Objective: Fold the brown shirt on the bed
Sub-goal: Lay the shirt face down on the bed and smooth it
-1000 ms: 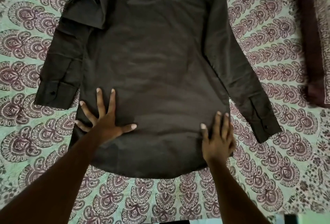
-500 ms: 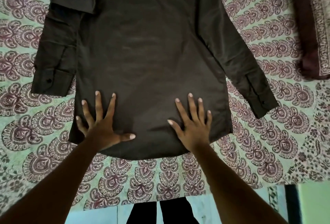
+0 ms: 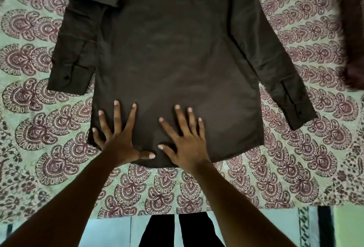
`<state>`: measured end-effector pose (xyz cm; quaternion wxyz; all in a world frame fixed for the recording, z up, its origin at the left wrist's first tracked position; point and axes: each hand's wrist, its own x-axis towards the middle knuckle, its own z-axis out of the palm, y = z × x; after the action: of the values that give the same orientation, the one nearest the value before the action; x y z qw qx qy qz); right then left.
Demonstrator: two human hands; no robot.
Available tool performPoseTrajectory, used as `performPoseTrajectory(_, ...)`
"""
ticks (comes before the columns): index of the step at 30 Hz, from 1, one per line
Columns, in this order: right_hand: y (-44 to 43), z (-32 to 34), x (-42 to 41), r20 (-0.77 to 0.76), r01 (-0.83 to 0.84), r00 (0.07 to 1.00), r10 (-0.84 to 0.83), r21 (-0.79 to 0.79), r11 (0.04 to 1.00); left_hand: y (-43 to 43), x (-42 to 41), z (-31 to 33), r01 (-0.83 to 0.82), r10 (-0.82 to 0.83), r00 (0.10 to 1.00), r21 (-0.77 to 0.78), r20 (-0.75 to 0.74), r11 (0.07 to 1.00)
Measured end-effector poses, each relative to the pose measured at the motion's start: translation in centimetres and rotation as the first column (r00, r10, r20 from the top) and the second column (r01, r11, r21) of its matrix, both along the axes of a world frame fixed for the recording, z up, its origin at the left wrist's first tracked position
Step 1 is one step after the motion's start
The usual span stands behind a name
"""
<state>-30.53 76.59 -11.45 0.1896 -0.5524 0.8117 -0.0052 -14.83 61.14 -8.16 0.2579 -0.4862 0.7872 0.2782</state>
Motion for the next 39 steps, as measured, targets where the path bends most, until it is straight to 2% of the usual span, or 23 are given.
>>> performPoseTrajectory(2,1.3,-0.3,0.3,-0.019,-0.043,0.999,0.044,0.027,0.999,-0.2,-0.1,0.3,0.012,-0.012,1.0,0.018,0.015,1.0)
performPoseTrajectory(8,11.1,1.2,-1.1,-0.065,0.152,0.987,-0.144,0.131,0.98,-0.5,-0.1,1.0,0.011,-0.012,1.0,0.061,0.017,0.998)
performPoseTrajectory(12,10.7,3.2,-1.8,-0.07,0.31,0.95,-0.305,0.081,0.947,-0.4,0.0,0.5,0.012,-0.012,1.0,0.046,0.01,0.999)
performPoseTrajectory(16,3.7,2.5,-2.6,-0.051,0.238,0.969,-0.24,-0.038,0.97,-0.3,0.1,0.1,0.002,-0.002,1.0,0.016,0.0,1.0)
performPoseTrajectory(18,0.4,1.2,-2.7,-0.024,0.147,0.989,-0.148,-0.036,0.988,-0.3,0.1,0.1,-0.001,0.001,1.0,0.009,-0.003,1.0)
performPoseTrajectory(21,0.1,-0.5,-3.4,-0.073,0.054,0.996,-0.054,0.008,0.998,-0.3,0.1,0.1,0.0,0.0,1.0,0.011,0.003,1.0)
performPoseTrajectory(24,5.3,-0.6,-4.8,-0.118,0.253,0.962,-0.248,0.03,0.967,-0.3,0.1,0.0,0.004,-0.004,1.0,0.009,0.014,1.0)
performPoseTrajectory(28,12.0,0.7,-6.8,-0.124,0.605,0.795,-0.593,0.1,0.79,-0.2,0.0,-0.2,-0.005,0.005,1.0,0.0,0.017,1.0)
performPoseTrajectory(30,11.9,1.1,-7.8,-0.118,0.678,0.735,-0.668,0.101,0.728,0.1,0.0,-0.4,-0.023,0.024,1.0,-0.028,0.005,0.999)
performPoseTrajectory(31,10.8,1.5,-8.2,-0.118,0.683,0.729,-0.674,0.068,0.727,0.3,0.0,-0.6,-0.031,0.03,0.999,-0.07,-0.017,0.997)
performPoseTrajectory(34,5.4,1.8,-9.0,-0.106,0.546,0.826,-0.554,-0.095,0.832,0.7,-1.1,-0.8,-0.071,0.042,0.993,-0.261,-0.114,0.963)
performPoseTrajectory(37,-1.1,1.0,-9.8,-0.062,0.208,0.974,-0.219,-0.149,0.967,0.2,-4.6,-0.8,-0.033,-0.058,0.969,-0.357,-0.241,0.934)
performPoseTrajectory(39,-2.9,-0.1,-10.7,-0.037,0.062,0.997,-0.067,-0.135,0.989,-0.8,-7.6,-0.8,0.056,-0.178,0.943,-0.395,-0.281,0.917)
